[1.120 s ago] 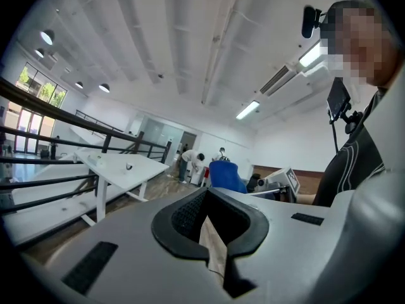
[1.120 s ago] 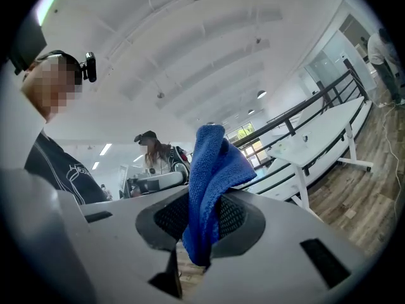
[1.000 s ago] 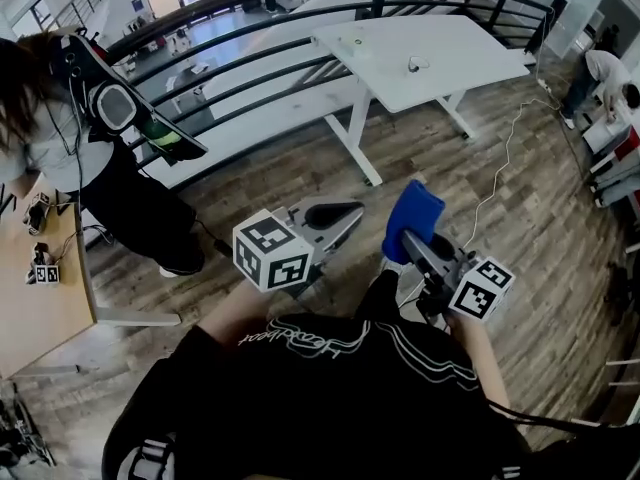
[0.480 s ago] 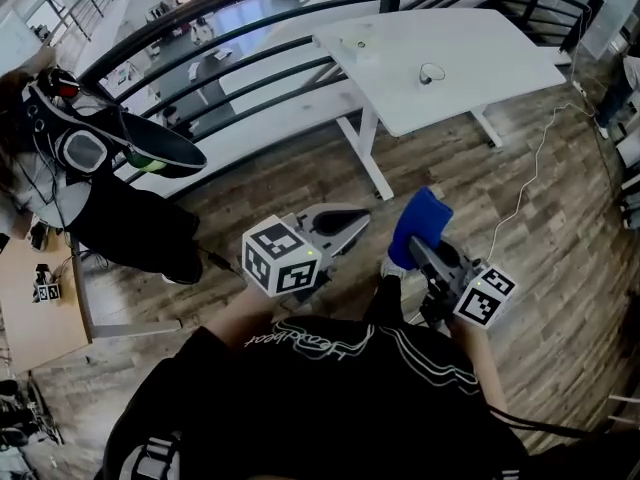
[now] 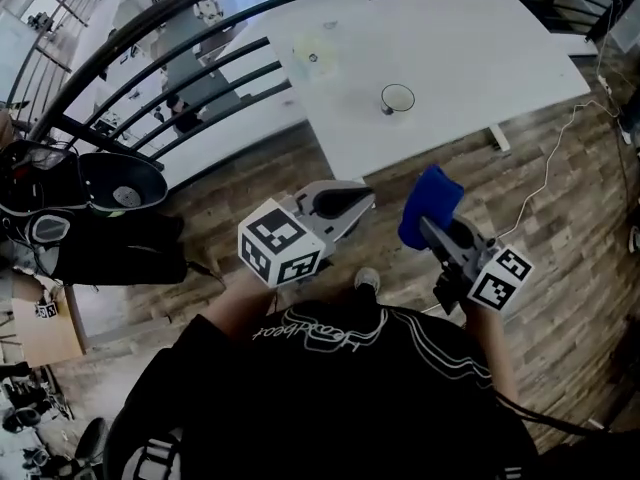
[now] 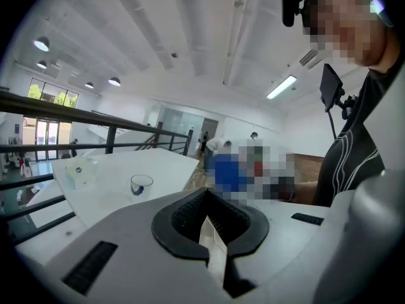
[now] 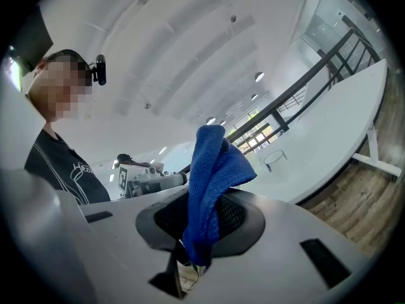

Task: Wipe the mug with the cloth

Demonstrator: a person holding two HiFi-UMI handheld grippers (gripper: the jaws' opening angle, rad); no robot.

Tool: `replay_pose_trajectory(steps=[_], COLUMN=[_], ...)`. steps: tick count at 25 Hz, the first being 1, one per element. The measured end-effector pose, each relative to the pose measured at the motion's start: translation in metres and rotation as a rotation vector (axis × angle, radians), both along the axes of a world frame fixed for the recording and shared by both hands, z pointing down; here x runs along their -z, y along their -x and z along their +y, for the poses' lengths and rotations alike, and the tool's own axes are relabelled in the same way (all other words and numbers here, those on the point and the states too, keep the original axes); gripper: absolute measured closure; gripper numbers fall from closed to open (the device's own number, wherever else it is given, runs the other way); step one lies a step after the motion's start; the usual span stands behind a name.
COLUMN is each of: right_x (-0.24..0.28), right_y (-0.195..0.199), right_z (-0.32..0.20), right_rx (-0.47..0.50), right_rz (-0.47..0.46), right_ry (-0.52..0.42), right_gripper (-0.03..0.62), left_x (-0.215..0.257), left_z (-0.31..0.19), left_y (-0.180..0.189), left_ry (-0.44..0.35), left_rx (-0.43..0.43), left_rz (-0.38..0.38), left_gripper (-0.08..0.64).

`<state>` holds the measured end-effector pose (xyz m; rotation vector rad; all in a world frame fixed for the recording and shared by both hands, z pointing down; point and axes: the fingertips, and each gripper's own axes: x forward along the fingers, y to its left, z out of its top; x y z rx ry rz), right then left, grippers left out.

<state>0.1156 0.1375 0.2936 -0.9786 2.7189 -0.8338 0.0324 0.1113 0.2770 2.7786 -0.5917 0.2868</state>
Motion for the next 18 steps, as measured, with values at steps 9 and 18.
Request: replay_pose_trajectory(steps=[9, 18], right_x=[-0.008, -0.040], right_y=[-0.030, -0.054], right_z=[-0.079, -0.153], right_rx=[0.026, 0.018], right_rz=[-0.028, -0.060], right_ry=[0.017, 0.102], right_gripper=[0.528, 0.528], left_x=[-0.015, -0.038], left_z=[-0.084, -0.180], left_y=[-0.005, -0.021], left_ry=[0.049, 0.069], left_rx=[0.080, 0.093], left_rz=[-0.011, -0.036], left_gripper=[0.552, 0.551])
